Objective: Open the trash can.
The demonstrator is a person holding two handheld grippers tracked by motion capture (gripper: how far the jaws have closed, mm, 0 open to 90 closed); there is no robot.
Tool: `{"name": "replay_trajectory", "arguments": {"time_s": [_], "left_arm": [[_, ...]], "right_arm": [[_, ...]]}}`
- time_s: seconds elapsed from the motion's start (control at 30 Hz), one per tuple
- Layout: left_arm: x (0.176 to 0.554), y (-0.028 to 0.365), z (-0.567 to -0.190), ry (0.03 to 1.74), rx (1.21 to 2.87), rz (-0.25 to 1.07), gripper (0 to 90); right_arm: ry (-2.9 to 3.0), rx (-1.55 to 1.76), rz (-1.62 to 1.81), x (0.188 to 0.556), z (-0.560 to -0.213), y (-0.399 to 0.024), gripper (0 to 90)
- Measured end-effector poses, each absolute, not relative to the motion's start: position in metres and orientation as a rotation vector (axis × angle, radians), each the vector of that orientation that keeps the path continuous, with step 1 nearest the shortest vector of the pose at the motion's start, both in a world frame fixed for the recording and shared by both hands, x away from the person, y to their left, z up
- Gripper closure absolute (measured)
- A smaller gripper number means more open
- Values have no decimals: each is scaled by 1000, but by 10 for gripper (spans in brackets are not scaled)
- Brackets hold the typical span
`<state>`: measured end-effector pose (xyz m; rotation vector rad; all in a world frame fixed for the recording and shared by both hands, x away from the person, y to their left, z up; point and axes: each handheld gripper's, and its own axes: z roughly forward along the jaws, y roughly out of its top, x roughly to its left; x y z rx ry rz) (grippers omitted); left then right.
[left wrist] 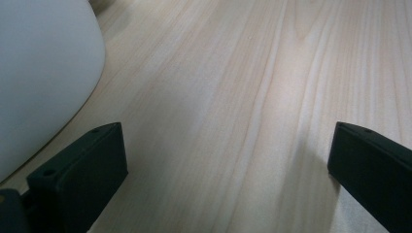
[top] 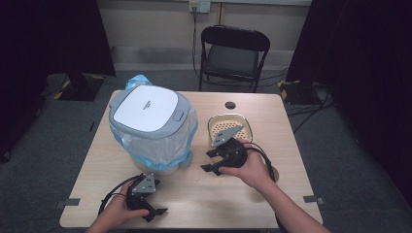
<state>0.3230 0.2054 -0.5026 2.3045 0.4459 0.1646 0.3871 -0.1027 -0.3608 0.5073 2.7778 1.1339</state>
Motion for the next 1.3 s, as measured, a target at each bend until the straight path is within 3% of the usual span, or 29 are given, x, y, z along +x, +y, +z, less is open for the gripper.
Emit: {"name": "replay_trajectory", "arguments": {"time_s": [0.47, 1.0, 1.3], "left_arm": [[323, 206, -502, 442, 2308, 171, 0], [323, 206, -502, 439, 2309, 169, 0], [323, 206, -502, 439, 2308, 167, 0]], "right_arm": [[2722, 498, 1148, 403, -306, -102, 503], [2719, 483, 1130, 418, -271, -90, 534], [2726, 485, 1131, 423, -252, -85, 606]]}}
